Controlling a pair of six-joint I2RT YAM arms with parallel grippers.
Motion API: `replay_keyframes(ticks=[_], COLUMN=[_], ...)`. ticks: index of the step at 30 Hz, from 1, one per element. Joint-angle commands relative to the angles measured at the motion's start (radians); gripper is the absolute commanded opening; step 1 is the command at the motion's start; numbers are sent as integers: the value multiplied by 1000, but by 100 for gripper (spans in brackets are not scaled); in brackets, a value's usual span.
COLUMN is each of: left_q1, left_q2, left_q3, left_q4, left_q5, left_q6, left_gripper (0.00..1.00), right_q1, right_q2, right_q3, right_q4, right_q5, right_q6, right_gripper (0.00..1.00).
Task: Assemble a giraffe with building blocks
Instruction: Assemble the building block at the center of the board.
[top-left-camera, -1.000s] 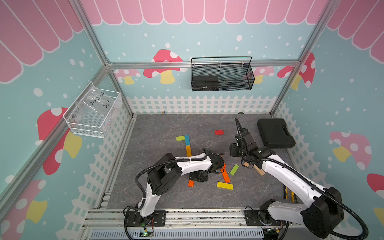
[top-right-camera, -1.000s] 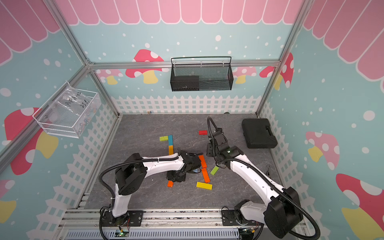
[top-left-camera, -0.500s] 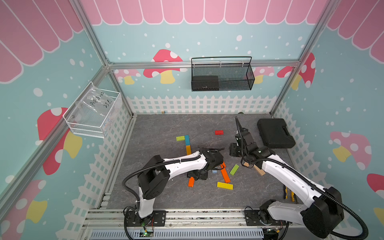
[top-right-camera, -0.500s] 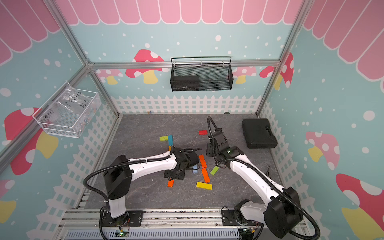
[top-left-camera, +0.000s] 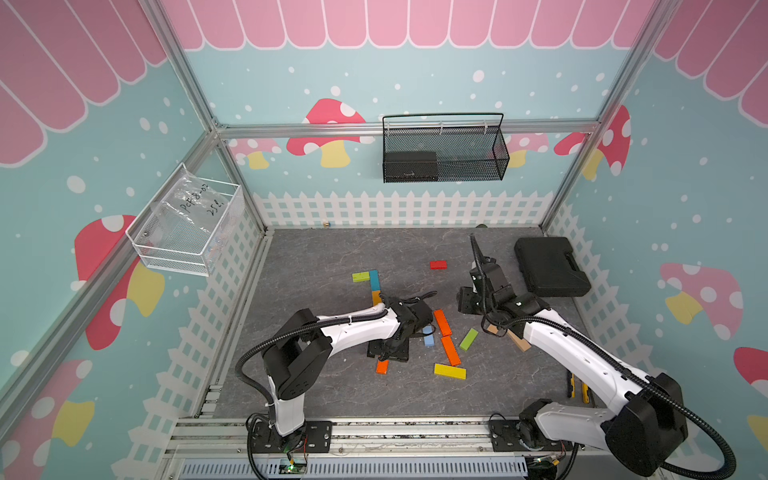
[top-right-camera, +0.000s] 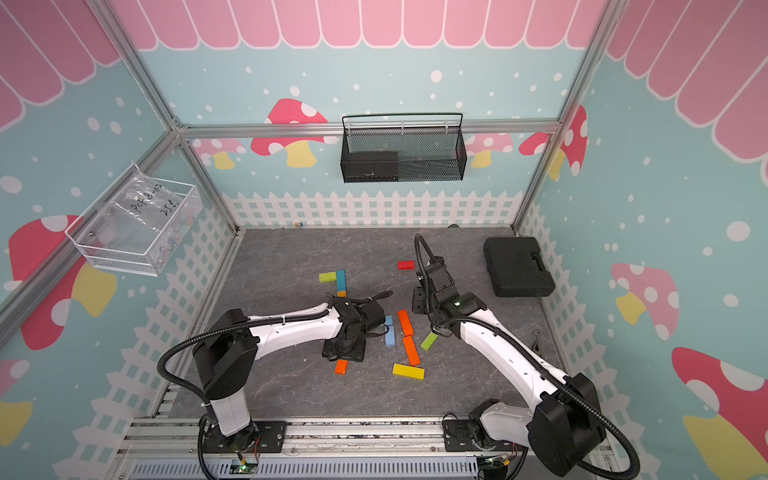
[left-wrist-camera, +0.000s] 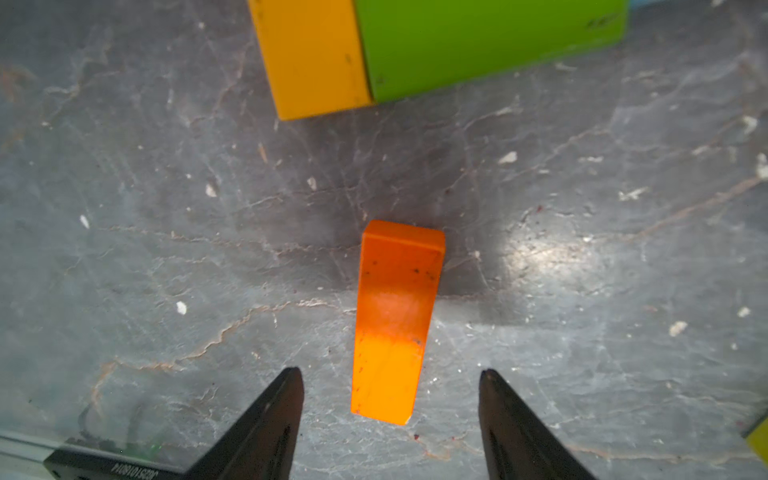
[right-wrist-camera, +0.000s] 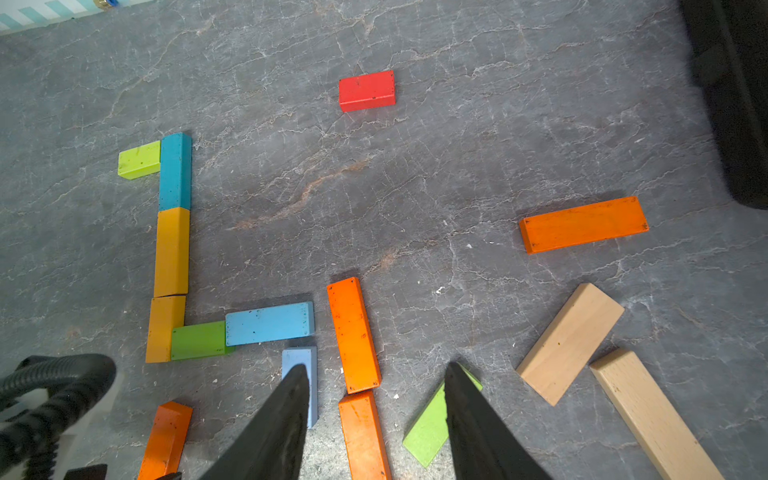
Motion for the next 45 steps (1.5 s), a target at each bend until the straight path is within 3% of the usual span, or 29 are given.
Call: replay_keyframes(ticks=[1,28,45], left_q1=[21,59,136], left_q2=[0,20,-10], left_q3=[-33,-135,-171], left_q4=[61,192,184], left_q5=[24,70,33], left_q6=[47,156,255], left_gripper=[69,19,16], right_q1=[-5,-4,-4], right_q2=[10,61,105], right_q3=[-9,13,56], right_q4=[6,13,17], right_q5=[0,-9,-21], right_q6=[4,8,4], right_gripper=[55,54,54])
